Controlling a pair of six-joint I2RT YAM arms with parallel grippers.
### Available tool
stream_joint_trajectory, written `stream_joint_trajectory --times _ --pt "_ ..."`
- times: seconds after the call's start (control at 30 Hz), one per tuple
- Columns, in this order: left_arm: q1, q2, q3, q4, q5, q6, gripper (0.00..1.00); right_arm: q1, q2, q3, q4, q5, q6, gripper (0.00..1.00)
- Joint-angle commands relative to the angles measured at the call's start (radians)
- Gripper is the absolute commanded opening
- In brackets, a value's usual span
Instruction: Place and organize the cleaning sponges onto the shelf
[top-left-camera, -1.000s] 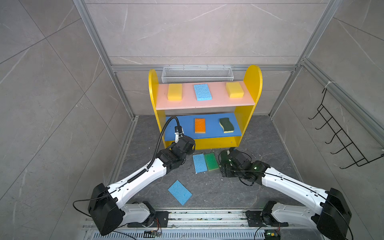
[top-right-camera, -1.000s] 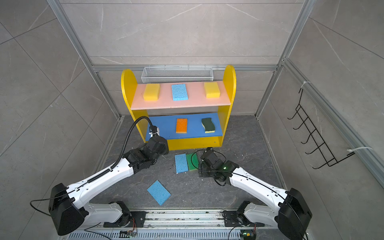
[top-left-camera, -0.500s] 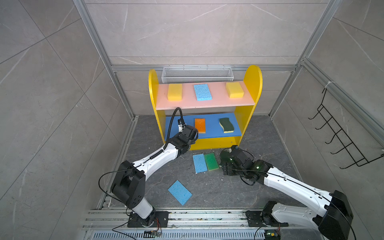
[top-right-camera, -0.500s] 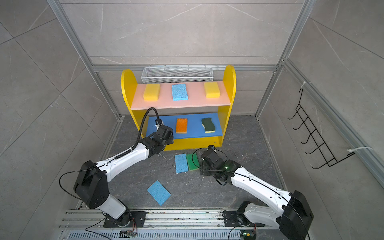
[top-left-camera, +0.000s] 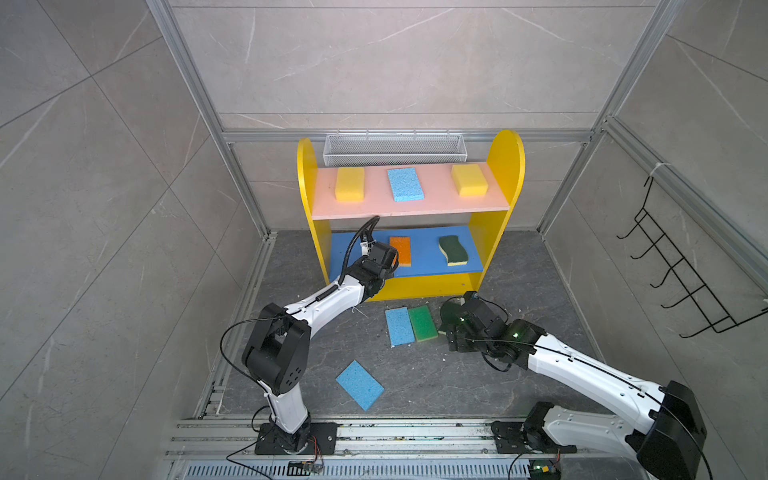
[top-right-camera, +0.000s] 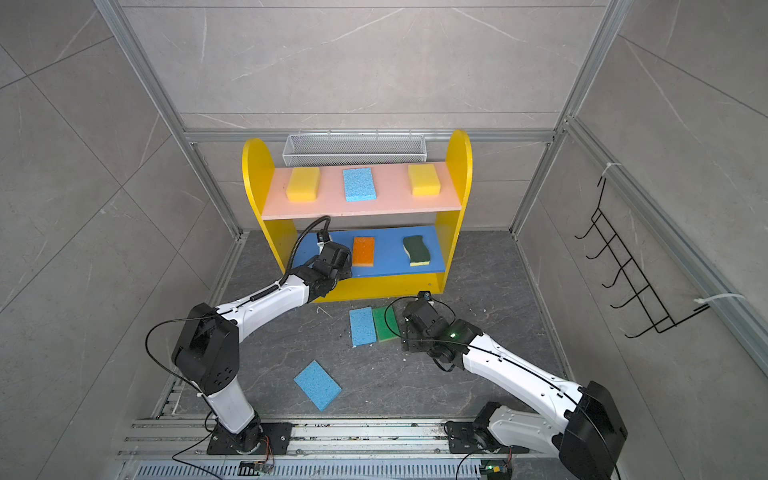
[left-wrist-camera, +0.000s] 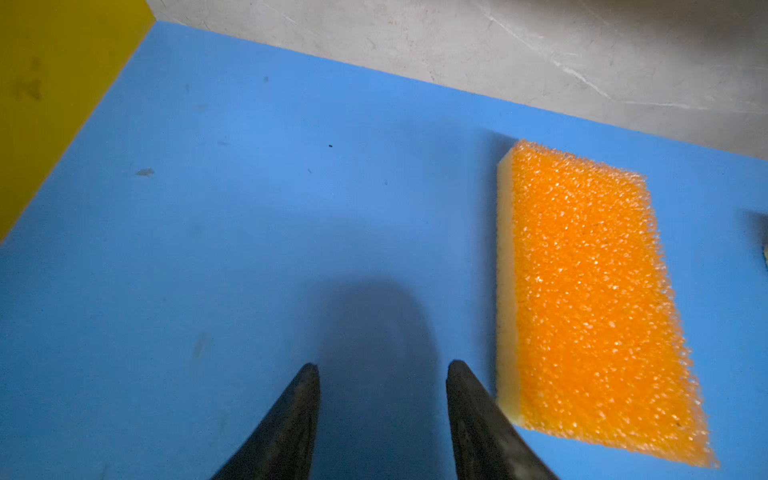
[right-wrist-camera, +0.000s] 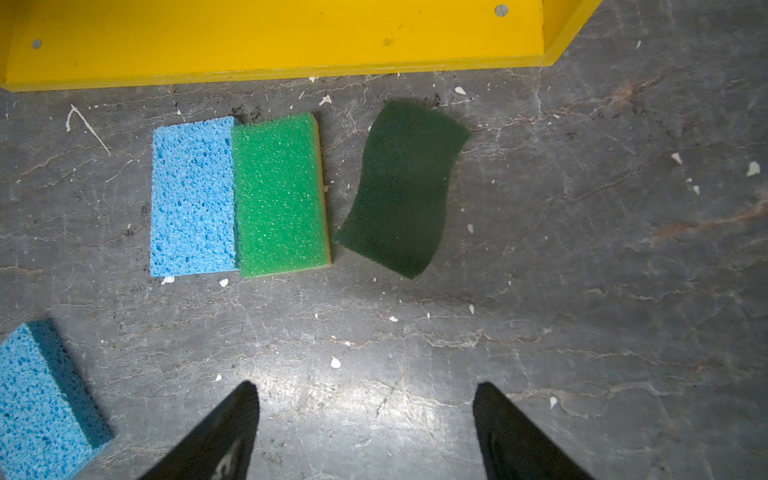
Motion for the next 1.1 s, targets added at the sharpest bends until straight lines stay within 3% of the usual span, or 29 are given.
stream_joint_trajectory --times 0.0,0.67,1.07 --pt "0.007 0.025 0.036 0.017 0.016 -0.023 0.52 0.007 -0.020 0.031 -0.035 0.029 -0.023 0.83" --pt "-0.022 0.031 0.045 0.037 0.091 -0.030 0.52 0.007 -0.060 0.002 -0.043 0.038 -0.014 0.83" --pt "-0.032 -0.116 -0.029 -0.038 -0.010 -0.020 0.55 0.007 -0.032 -0.021 0.012 0.020 -0.052 0.84"
